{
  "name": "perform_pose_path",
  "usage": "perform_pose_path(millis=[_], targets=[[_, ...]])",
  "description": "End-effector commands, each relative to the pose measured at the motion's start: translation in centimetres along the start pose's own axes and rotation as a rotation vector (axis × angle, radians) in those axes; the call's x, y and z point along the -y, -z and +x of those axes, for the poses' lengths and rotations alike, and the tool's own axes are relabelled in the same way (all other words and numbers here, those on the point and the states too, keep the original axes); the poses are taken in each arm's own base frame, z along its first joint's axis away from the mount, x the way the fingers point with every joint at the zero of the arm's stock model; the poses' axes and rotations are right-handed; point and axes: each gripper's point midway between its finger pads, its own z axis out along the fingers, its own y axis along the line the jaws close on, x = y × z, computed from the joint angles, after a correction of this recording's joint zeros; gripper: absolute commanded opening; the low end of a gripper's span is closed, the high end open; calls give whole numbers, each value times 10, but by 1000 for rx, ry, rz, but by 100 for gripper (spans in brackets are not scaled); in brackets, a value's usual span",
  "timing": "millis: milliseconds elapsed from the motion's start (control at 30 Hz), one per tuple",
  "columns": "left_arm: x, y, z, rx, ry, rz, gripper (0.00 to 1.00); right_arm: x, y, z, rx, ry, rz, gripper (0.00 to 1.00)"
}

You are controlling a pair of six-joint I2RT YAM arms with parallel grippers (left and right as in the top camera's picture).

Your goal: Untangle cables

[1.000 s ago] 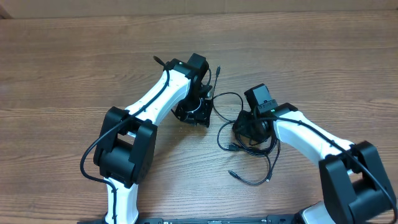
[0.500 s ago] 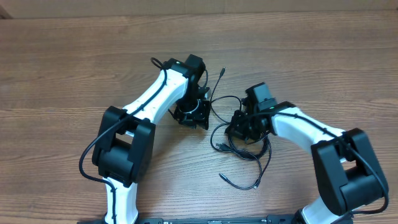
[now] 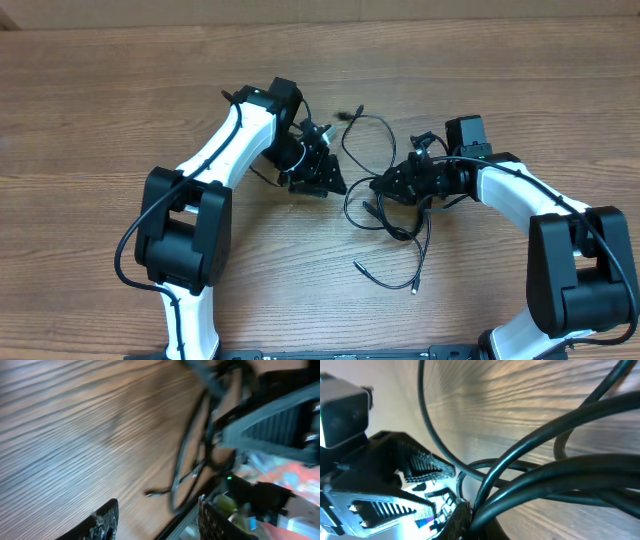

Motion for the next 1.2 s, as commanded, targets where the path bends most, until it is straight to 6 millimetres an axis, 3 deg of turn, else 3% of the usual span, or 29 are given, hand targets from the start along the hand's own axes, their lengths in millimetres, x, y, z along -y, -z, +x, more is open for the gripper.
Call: perform_pose_path(millis=[0,167,367,500,567,733,933,1033,1167], targets=[[29,4,1,16,-30,95,51,-21,2,0,-27,47,-73,4],[34,-2,-2,24,-20,91,50,-39,5,4,-63,74,-165,4],[36,-10,-1,18,-42,59,50,-42,5,0,-55,61,-176,4],[26,-15,0,14,-52,-26,24,-42,5,-1,-48,69,-174,4],[14,-17,-1,19,-58,-113,19,-40,5,-4,-35,69,-159,4],[-23,-10,1,27,-6,-340,22,-25,3,-11,14,39,-77,4],[-67,14,12,23,87,-623,31,8,3,-15,69,-3,82,4],[-79,23,13,39,124,-711,36,19,4,-13,79,-31,140,4],[-78,23,13,51,163,-689,43,22,5,-13,79,-39,151,4]])
